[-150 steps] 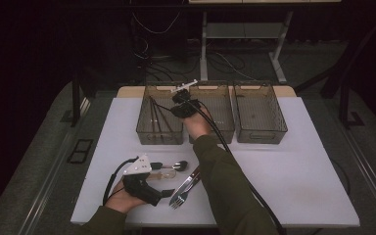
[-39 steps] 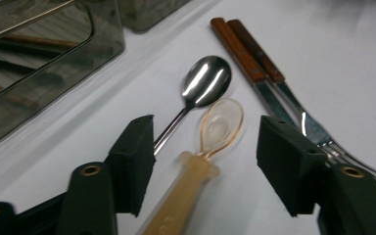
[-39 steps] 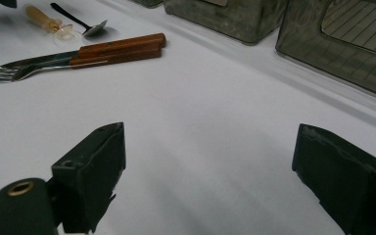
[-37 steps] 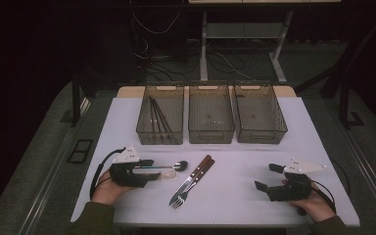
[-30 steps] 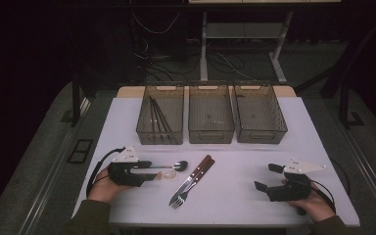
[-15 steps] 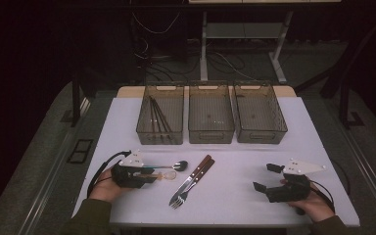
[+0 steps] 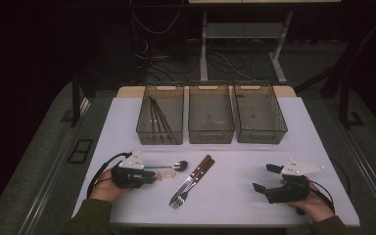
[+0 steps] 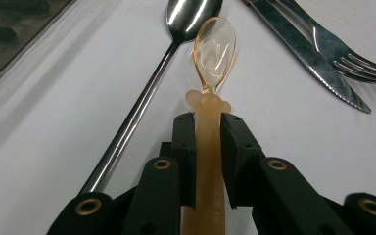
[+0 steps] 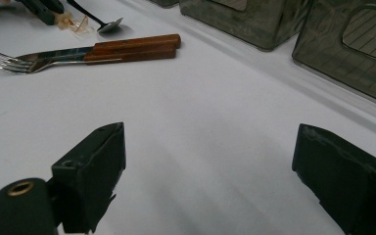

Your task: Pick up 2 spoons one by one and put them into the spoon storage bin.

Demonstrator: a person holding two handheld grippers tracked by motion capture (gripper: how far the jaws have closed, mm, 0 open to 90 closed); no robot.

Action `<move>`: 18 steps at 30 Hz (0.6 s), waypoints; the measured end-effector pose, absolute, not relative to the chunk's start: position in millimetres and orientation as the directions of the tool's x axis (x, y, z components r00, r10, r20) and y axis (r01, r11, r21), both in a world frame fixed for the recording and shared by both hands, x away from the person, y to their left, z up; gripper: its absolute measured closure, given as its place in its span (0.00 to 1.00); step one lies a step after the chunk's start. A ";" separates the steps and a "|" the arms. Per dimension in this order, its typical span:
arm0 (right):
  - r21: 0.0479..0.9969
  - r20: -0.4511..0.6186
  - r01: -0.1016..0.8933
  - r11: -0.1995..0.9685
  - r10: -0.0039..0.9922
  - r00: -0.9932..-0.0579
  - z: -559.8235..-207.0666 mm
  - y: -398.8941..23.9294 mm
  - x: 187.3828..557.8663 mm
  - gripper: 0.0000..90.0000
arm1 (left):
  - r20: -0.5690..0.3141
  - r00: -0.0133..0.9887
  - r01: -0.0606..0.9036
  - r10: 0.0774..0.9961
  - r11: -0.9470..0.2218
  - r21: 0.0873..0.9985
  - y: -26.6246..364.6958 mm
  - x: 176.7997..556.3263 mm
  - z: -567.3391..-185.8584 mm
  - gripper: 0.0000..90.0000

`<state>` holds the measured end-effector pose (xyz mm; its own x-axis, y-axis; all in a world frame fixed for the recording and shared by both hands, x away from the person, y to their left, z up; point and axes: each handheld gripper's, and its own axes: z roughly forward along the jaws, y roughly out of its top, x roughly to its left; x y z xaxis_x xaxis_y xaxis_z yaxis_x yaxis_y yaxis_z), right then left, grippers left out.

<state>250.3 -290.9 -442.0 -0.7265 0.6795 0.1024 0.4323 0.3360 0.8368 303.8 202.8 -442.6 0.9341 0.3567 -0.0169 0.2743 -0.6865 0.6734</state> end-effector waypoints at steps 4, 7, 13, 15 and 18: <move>0.836 0.095 0.428 0.344 0.678 -0.729 -442.0 -290.4 250.2 0.14 | -0.021 0.930 0.283 0.366 -0.681 0.675 202.3 302.9 -442.1 0.86; 0.833 0.093 0.430 0.347 0.680 -0.728 -442.4 -289.9 250.0 0.14 | -0.034 0.929 0.292 0.368 -0.672 0.680 202.6 302.3 -441.5 0.86; 0.831 0.087 0.430 0.352 0.683 -0.726 -443.5 -289.3 250.2 0.14 | -0.065 0.919 0.319 0.388 -0.637 0.702 202.6 300.9 -436.5 0.86; 0.831 0.085 0.430 0.353 0.684 -0.724 -444.0 -289.1 250.9 0.14 | -0.072 0.914 0.328 0.399 -0.623 0.710 202.5 300.3 -434.5 0.86; 0.830 0.080 0.429 0.356 0.685 -0.724 -444.3 -288.1 251.4 0.14 | -0.077 0.909 0.335 0.409 -0.610 0.718 202.6 300.1 -431.6 0.86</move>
<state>251.4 -288.1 -444.3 -0.7240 0.6851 0.0798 0.4286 0.3562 0.8303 300.1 202.6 -431.6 0.9093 0.4089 -0.0772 0.3352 -0.6100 0.7180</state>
